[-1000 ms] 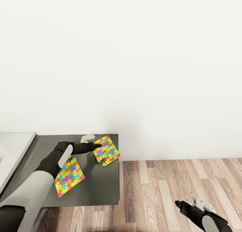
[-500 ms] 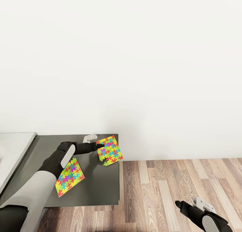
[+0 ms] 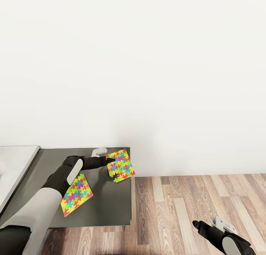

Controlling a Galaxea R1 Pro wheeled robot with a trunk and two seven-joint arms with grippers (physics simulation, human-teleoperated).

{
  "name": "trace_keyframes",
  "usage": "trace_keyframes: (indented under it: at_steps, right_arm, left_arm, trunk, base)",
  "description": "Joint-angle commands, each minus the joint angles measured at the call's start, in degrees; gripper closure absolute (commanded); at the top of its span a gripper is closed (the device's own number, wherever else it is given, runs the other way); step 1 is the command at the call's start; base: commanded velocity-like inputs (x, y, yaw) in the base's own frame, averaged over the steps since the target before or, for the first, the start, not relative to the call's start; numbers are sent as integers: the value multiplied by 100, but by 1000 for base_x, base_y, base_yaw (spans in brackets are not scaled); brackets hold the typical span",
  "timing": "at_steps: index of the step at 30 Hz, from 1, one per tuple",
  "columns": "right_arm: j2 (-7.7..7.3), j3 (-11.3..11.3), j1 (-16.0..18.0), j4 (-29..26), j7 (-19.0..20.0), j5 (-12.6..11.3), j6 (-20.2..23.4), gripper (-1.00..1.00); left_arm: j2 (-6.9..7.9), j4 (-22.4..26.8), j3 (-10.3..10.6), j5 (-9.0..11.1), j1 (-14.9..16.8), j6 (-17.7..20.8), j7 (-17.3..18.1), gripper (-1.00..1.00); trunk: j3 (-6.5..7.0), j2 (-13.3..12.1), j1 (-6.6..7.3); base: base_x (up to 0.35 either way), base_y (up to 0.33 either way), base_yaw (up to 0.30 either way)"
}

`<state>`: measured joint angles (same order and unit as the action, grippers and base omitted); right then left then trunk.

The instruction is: Put all the toys in the child's room - the three board games (two on the bed and one on the table), the two jigsaw puzzles on the table, and the tennis ball on the table - inside the toy box on the table in the child's room.

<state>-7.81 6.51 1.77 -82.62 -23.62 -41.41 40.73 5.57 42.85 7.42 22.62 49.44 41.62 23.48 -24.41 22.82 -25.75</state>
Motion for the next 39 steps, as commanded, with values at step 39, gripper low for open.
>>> trace_keyframes:
  at_steps: [39]
  right_arm:
    - [-2,1,5,-9,-47,-60,17,-100]
  left_arm:
    - [8,4,23,8,4,30,489,-100]
  trunk:
    - [-9,10,-3]
  base:
    - [0,0,0]
